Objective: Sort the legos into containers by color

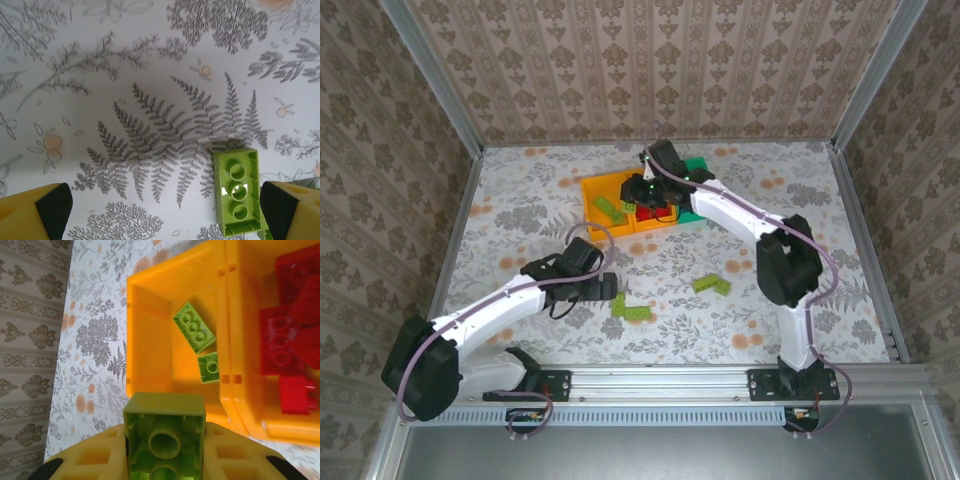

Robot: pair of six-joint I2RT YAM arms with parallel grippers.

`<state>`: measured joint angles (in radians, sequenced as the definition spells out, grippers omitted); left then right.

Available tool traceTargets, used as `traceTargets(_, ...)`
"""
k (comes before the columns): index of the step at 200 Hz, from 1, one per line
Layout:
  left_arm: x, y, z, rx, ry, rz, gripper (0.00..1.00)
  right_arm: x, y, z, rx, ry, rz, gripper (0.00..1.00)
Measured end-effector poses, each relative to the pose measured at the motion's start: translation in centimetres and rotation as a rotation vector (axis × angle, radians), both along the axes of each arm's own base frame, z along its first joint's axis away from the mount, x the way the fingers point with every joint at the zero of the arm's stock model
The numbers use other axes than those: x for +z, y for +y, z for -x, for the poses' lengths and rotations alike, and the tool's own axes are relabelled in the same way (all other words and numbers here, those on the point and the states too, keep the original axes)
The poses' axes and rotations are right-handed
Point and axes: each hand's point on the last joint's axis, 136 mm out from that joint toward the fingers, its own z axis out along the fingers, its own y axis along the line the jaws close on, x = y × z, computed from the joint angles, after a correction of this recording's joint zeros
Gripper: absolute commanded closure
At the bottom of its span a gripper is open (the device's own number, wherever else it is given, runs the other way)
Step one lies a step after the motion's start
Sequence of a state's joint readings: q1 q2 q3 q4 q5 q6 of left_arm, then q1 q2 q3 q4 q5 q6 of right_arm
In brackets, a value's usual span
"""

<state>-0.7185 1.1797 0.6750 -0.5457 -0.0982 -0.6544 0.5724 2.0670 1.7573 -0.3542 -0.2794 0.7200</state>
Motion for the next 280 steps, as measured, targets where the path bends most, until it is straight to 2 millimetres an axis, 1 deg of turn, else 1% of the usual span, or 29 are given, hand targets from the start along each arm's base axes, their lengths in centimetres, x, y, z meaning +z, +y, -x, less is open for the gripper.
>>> traceTargets(21, -0.3, -0.3, 0.6, 0.007, 0.013, 0.007, 0.00, -2.4, 1.5, -0.8, 0.018, 0.052, -0.027, 0.74)
traceTargets(43, -0.5, -0.8, 0.8, 0.015, 0.013, 0.024, 0.00, -3.7, 3.0, -1.7, 0.035, 0.078, -0.055, 0.70)
traceTargets(49, -0.6, -0.8, 0.8, 0.020, 0.015, 0.026, 0.00, -3.7, 3.5, -2.0, 0.040, 0.075, -0.063, 0.67)
traceTargets(58, -0.8, -0.8, 1.0, 0.025, 0.020, 0.027, 0.00, -3.6, 4.0, -2.4, 0.043, 0.071, -0.072, 0.60)
traceTargets(77, -1.3, -0.7, 1.4, 0.034, 0.030, 0.026, 0.00, -3.1, 4.8, -3.3, 0.041, 0.059, -0.093, 0.55)
traceTargets(82, -1.4, -0.6, 1.4, 0.037, 0.033, 0.026, 0.00, -2.9, 5.0, -3.5, 0.039, 0.057, -0.098, 0.51)
traceTargets(90, -1.5, -0.6, 1.5, 0.040, 0.035, 0.027, 0.00, -2.7, 5.1, -3.8, 0.038, 0.050, -0.102, 0.40)
traceTargets(103, -1.6, -0.7, 1.6, 0.041, 0.038, 0.028, 0.00, -2.4, 5.3, -4.1, 0.030, 0.049, -0.114, 0.33)
traceTargets(114, -1.6, -0.7, 1.7, 0.041, 0.039, 0.028, 0.00, -2.3, 5.5, -4.4, 0.019, 0.054, -0.124, 0.22)
traceTargets(118, -1.6, -0.7, 1.7, 0.040, 0.039, 0.029, 0.00, -2.3, 5.5, -4.4, 0.023, 0.049, -0.122, 0.20)
traceTargets(136, -1.6, -1.1, 1.9, 0.035, 0.039, 0.037, 0.00, -2.0, 5.7, -4.7, 0.017, 0.044, -0.131, 0.18)
traceTargets(165, -2.0, -2.2, 2.1, 0.023, 0.049, 0.052, 0.00, -2.0, 5.6, -4.6, 0.019, 0.043, -0.128, 0.17)
traceTargets(183, -2.7, -2.8, 2.2, 0.016, 0.064, 0.052, 0.00, -2.2, 5.1, -3.9, 0.020, 0.054, -0.116, 0.16)
traceTargets(198, -3.2, -3.2, 2.5, 0.008, 0.083, 0.040, 0.01, -1.8, 4.4, -2.9, 0.021, 0.060, -0.104, 0.16)
traceTargets(214, -3.6, -3.7, 2.4, 0.006, 0.100, 0.028, 0.03, -0.8, 3.4, -2.0, 0.013, 0.050, -0.091, 0.15)
traceTargets(234, -4.0, -4.3, 2.2, 0.010, 0.113, 0.019, 0.07, 1.1, 1.7, -0.7, 0.000, 0.022, -0.081, 0.14)
traceTargets(247, -4.2, -4.7, 2.0, 0.007, 0.120, 0.012, 0.12, 2.4, 0.6, 0.2, -0.011, 0.001, -0.079, 0.14)
traceTargets(264, -4.6, -5.3, 1.7, 0.006, 0.131, 0.002, 0.21, 4.1, -1.2, 1.0, -0.029, -0.036, -0.075, 0.13)
traceTargets(280, -4.9, -5.3, 1.4, 0.010, 0.139, -0.022, 0.31, 4.9, -2.9, 1.7, -0.039, -0.059, -0.061, 0.13)
